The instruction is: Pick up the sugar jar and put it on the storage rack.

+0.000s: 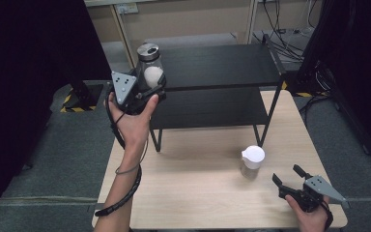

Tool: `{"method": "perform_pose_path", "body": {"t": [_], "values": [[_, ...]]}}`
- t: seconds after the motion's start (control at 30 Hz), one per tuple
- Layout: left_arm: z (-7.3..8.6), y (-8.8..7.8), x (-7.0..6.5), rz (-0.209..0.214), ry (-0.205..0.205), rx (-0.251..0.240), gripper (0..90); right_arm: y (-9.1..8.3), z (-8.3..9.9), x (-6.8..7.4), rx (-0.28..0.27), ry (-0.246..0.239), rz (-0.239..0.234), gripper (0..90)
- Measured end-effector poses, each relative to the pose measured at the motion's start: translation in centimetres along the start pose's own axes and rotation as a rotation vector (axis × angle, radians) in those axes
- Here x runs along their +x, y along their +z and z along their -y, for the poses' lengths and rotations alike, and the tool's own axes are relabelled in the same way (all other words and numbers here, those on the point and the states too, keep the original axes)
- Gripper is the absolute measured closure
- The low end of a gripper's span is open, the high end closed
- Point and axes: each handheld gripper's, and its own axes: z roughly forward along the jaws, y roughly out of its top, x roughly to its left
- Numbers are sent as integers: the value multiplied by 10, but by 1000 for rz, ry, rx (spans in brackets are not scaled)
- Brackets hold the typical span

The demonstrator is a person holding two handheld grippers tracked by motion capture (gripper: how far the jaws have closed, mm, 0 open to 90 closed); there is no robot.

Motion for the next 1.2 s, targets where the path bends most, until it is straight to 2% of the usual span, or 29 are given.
{"method": "perform_pose_path", "body": {"t": [0.2, 0.5, 1.2], "values": [[9, -11, -4, 22, 14, -17, 124, 0, 0, 0, 2, -4, 1, 107], [22, -22, -10, 53, 35, -17, 124, 0, 0, 0, -1, 0, 0, 107], [64, -40, -10, 93, 27, -11, 123, 0, 0, 0, 0, -3, 1, 107]]}}
